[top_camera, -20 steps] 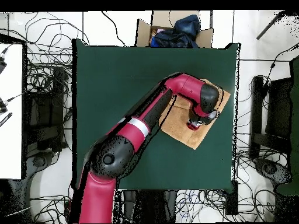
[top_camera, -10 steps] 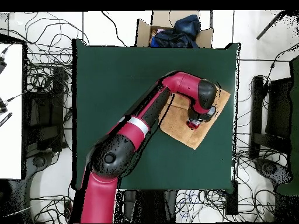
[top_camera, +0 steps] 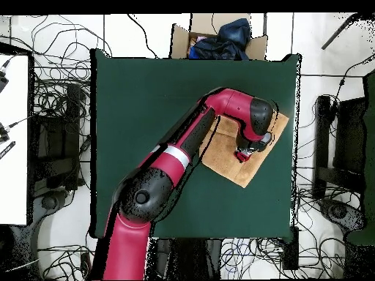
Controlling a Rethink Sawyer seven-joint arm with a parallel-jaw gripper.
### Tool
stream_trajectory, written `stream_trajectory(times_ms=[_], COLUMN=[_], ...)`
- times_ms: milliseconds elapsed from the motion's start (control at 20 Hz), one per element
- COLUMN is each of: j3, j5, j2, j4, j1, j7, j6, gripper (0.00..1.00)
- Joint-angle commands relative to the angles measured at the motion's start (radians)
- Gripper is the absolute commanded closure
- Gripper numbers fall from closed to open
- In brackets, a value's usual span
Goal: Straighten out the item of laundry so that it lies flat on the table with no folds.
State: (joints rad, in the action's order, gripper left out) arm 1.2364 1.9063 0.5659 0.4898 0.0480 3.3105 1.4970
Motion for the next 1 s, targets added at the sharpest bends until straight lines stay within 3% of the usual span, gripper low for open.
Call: stream_trajectory(times_ms=[50, 550, 1000], j3=[-0.100, -0.102, -0.131], j5=[-0.100, -0.093, -0.120], j2=[0.161, 0.176, 0.146], j4=[-0.106, -0.106, -0.033], j1=[-0.002, -0.003, -0.042], j7=[0.316, 0.287, 0.273], j6=[0.013, -0.001, 0.008], gripper=[1.00, 1.00, 1.00])
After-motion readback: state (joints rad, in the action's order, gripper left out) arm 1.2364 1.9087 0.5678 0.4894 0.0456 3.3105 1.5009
